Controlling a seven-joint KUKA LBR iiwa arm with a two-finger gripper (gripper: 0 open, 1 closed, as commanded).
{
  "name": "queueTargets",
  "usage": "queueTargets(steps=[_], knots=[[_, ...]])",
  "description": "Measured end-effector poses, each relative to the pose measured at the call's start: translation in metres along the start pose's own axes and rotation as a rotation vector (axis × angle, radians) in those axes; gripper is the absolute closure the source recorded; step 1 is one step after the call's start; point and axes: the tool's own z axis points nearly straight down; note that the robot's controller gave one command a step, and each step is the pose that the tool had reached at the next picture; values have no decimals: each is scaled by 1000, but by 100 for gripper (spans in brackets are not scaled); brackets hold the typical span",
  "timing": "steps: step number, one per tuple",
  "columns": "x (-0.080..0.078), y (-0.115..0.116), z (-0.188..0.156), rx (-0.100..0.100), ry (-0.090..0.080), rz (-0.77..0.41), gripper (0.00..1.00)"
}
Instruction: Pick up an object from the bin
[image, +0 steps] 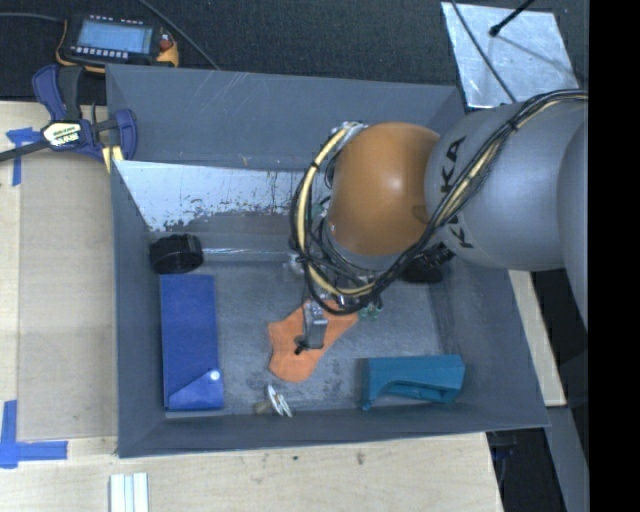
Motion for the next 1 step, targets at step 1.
queueTargets(steps=[1], knots=[[-14,-47,69,2,0,-49,100]])
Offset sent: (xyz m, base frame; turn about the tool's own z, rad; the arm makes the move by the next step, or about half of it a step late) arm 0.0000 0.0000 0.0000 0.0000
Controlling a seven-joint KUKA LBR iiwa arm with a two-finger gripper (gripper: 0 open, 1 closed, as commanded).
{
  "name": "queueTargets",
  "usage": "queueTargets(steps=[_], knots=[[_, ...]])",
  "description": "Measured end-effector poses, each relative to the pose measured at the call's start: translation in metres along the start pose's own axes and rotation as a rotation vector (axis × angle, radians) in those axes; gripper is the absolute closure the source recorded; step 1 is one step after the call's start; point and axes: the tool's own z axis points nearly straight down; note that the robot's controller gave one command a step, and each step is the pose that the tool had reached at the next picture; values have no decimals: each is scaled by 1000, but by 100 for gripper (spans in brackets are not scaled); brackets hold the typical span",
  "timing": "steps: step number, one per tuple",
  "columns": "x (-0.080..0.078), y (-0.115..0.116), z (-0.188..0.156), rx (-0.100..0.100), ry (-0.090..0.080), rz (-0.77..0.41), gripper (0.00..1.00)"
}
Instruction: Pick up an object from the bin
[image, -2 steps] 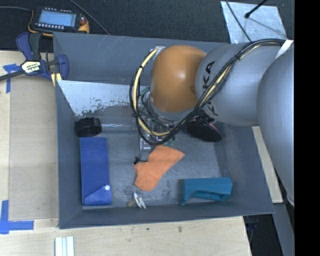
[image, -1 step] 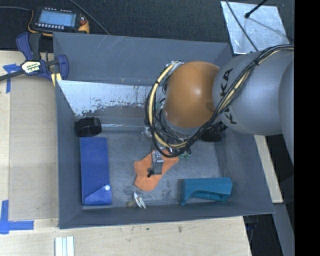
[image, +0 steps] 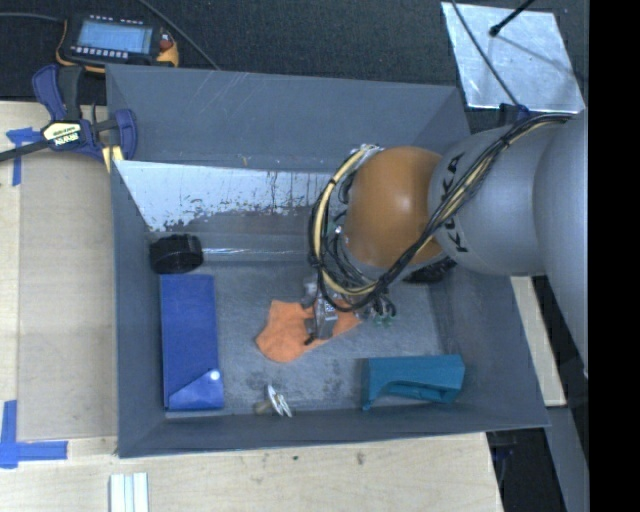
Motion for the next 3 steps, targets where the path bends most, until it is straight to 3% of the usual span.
queueTargets(steps=[3], knots=[[0,0,0,0,0,1,100]])
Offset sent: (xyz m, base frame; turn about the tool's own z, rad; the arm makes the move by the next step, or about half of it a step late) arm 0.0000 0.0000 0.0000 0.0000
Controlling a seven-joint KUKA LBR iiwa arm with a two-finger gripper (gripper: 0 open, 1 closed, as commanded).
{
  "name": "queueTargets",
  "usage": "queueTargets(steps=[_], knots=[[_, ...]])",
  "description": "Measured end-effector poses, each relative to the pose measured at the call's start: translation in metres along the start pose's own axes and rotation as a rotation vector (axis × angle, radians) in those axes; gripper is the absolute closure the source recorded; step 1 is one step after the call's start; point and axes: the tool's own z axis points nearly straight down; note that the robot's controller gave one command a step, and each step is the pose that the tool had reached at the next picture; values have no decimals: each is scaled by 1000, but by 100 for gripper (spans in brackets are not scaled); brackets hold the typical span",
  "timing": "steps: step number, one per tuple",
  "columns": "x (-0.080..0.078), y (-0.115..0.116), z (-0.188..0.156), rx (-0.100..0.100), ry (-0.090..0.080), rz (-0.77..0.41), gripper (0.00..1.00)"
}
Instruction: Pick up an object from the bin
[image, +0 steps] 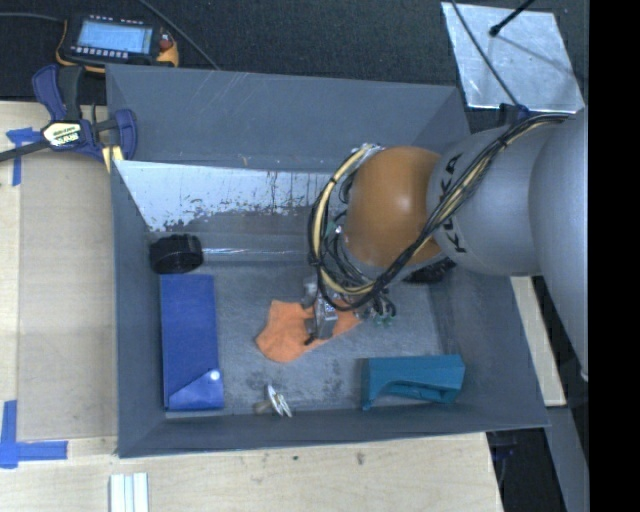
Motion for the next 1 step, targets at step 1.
queueTargets(steps=[1], knots=[[0,0,0,0,0,0,100]])
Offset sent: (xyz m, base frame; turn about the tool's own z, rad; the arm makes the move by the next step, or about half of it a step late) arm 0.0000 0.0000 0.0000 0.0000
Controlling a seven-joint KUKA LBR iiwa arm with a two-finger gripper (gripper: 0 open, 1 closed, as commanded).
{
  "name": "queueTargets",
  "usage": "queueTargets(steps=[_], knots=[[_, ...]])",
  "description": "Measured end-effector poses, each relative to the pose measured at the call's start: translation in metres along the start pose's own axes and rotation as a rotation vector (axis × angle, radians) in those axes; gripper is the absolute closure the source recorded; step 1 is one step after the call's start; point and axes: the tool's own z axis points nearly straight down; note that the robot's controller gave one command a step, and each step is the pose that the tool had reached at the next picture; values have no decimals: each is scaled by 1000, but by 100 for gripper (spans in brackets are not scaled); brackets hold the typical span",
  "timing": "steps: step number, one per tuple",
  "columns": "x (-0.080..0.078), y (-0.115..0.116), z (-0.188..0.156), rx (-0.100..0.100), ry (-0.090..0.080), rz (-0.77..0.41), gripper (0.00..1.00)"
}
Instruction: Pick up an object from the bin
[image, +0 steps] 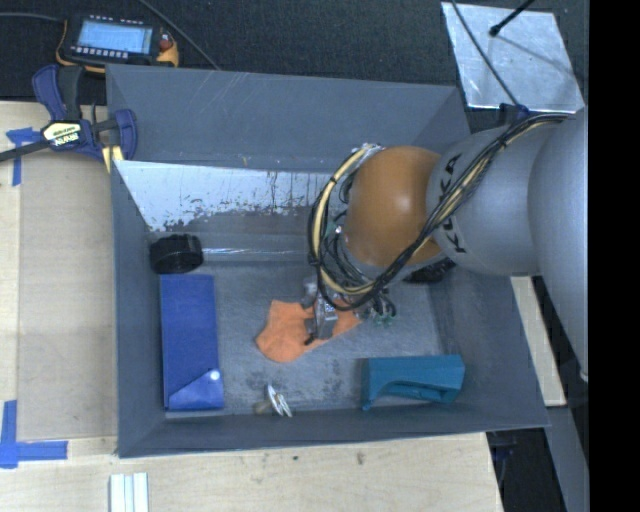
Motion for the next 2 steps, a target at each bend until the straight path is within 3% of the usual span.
queueTargets(steps=[2], knots=[[0,0,0,0,0,1,100]])
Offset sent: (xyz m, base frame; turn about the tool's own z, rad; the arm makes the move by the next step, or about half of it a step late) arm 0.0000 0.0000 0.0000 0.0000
